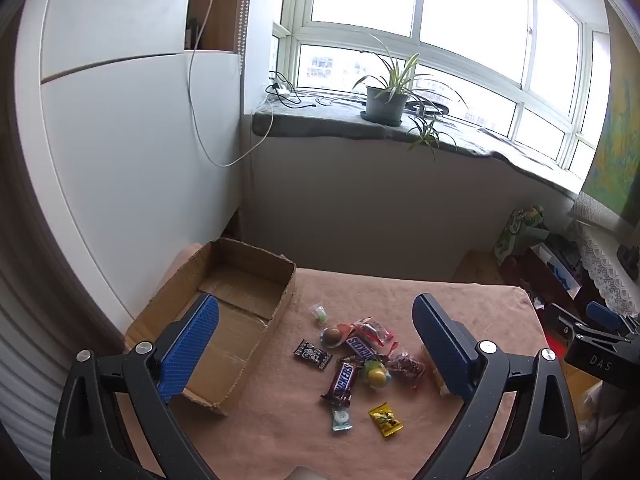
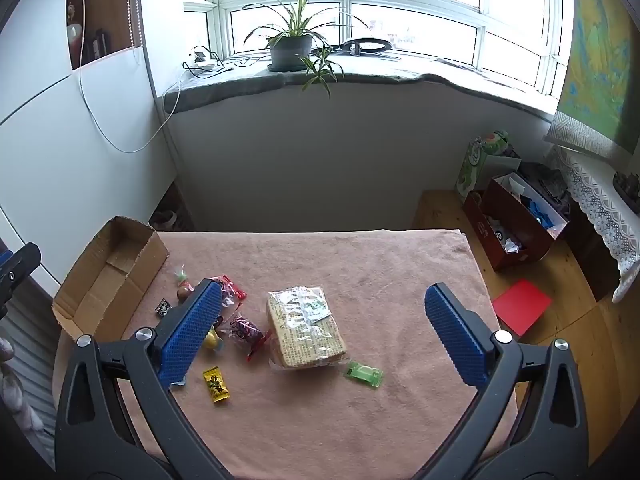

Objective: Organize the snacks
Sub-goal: 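Move both tools toward the snack pile on the table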

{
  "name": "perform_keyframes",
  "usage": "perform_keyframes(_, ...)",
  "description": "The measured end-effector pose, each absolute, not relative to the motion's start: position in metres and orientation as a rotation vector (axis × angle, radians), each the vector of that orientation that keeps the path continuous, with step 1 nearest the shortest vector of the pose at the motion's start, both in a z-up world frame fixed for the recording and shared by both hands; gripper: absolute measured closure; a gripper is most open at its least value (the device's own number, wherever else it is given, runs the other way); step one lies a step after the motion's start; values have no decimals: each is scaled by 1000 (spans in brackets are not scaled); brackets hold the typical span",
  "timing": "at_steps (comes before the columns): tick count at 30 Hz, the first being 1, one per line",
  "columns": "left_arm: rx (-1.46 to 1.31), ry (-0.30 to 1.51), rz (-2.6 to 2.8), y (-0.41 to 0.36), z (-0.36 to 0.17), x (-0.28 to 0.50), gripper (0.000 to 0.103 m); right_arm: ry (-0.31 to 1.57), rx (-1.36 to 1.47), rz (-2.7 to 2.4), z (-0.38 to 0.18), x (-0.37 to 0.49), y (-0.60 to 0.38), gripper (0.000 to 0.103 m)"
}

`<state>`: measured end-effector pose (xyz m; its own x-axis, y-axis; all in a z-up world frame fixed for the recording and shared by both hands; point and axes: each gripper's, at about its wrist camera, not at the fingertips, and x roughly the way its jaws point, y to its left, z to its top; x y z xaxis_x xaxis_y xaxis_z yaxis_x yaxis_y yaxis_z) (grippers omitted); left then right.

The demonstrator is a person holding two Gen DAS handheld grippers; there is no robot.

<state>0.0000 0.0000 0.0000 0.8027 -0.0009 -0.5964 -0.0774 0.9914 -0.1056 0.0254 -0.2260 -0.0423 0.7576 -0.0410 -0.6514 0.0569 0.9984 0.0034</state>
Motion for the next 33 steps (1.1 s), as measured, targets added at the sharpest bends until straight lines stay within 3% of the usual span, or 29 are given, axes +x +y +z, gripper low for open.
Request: perform_keyframes(33, -126, 648, 44, -3, 1, 1, 5, 729, 23, -50, -59, 25, -224, 0)
